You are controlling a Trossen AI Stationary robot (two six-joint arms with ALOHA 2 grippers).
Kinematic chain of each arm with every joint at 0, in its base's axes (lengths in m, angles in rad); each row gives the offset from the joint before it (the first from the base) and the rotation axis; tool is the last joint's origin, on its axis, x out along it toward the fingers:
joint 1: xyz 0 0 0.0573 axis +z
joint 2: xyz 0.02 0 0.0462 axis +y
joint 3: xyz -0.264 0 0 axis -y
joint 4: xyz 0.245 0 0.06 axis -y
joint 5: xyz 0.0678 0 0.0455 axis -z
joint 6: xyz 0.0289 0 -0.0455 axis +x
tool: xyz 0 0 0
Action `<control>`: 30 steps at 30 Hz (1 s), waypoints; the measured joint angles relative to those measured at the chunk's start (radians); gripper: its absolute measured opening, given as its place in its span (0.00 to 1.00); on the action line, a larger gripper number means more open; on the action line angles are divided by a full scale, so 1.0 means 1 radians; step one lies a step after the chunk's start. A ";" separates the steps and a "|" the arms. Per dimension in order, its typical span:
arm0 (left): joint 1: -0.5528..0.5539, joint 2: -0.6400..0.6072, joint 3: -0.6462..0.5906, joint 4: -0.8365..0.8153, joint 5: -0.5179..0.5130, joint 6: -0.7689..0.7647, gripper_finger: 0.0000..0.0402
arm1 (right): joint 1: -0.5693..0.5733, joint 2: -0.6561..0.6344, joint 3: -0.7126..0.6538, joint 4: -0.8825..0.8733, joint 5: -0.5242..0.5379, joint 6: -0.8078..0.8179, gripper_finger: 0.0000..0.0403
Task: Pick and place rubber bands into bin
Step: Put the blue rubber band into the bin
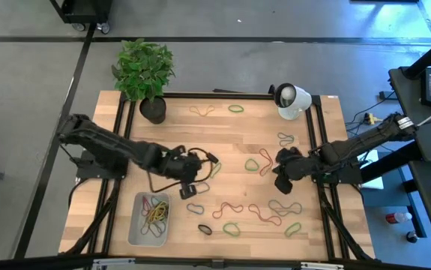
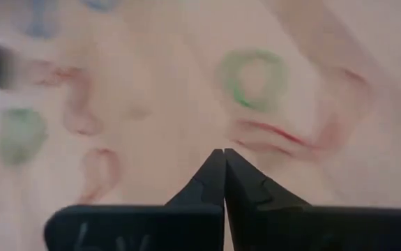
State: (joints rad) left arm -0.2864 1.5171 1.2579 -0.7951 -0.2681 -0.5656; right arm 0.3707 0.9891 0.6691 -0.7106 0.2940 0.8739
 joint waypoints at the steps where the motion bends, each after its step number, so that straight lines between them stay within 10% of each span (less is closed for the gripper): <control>1: 0.012 0.016 0.000 0.020 0.013 0.021 0.00 | -0.013 0.017 0.022 -0.072 0.016 0.044 0.00; 9: 0.079 0.102 -0.001 0.217 0.135 0.169 0.00 | -0.290 0.093 0.004 -0.315 0.028 0.164 0.08; 20: 0.128 0.114 -0.001 0.283 0.158 0.174 0.00 | -0.765 0.098 -0.166 0.001 0.029 -0.121 0.36; 30: 0.124 0.115 -0.001 0.336 0.158 0.140 0.00 | -0.945 0.103 -0.334 0.182 0.028 -0.153 0.46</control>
State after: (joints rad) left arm -0.1627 1.6317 1.2572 -0.4591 -0.1097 -0.4257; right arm -0.5739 1.0926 0.3350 -0.5286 0.3223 0.7212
